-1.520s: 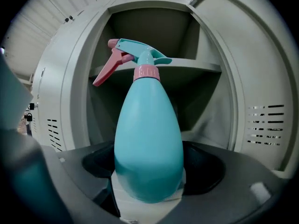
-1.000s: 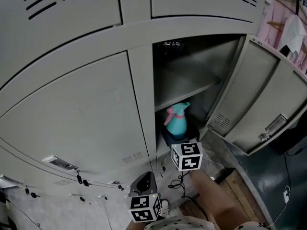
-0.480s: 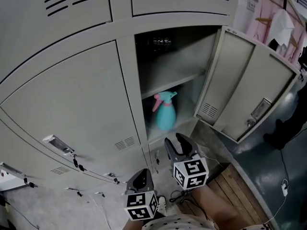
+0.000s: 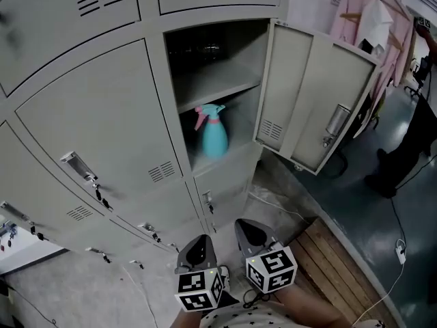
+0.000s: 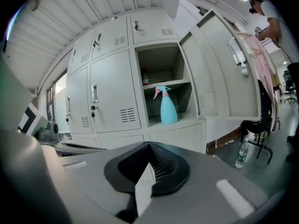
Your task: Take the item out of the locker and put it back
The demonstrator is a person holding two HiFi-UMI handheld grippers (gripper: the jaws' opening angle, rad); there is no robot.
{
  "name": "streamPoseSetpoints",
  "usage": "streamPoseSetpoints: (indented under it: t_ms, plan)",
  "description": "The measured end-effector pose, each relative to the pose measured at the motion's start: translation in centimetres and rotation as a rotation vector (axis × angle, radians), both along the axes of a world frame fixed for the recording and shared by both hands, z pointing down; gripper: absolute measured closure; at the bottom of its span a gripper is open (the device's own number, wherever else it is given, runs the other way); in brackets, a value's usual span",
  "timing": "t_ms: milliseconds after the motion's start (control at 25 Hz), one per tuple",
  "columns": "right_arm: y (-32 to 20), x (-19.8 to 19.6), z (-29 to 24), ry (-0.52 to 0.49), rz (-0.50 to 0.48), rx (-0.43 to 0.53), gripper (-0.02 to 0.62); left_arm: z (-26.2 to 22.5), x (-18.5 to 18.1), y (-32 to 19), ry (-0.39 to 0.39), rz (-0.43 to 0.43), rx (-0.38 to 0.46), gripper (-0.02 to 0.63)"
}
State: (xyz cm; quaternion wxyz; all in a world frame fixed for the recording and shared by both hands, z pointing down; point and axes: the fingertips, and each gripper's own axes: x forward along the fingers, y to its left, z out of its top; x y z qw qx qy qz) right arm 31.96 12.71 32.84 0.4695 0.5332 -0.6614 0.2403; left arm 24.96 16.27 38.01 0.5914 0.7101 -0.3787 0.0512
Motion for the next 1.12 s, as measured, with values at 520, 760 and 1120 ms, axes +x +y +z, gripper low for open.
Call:
streamPoseSetpoints:
  t_ms: [520,760,1120]
  plan:
    - [5.1,-0.6,-3.6,-0.007,-0.012,-0.019,0.597,-3.8,-0.2,4.1,-0.001,-0.02,0.008,0.598]
    - [5.2,-1.0,-4.2,-0.048,-0.008,0.003,0.597,-4.2,-0.5,4.3,-0.011,-0.029,0.014,0.598]
    - [5.4,-1.0,-4.1,-0.041,-0.015,-0.007,0.597,-4.2,-0.7,4.3,-0.014,-0.033,0.011,0.6]
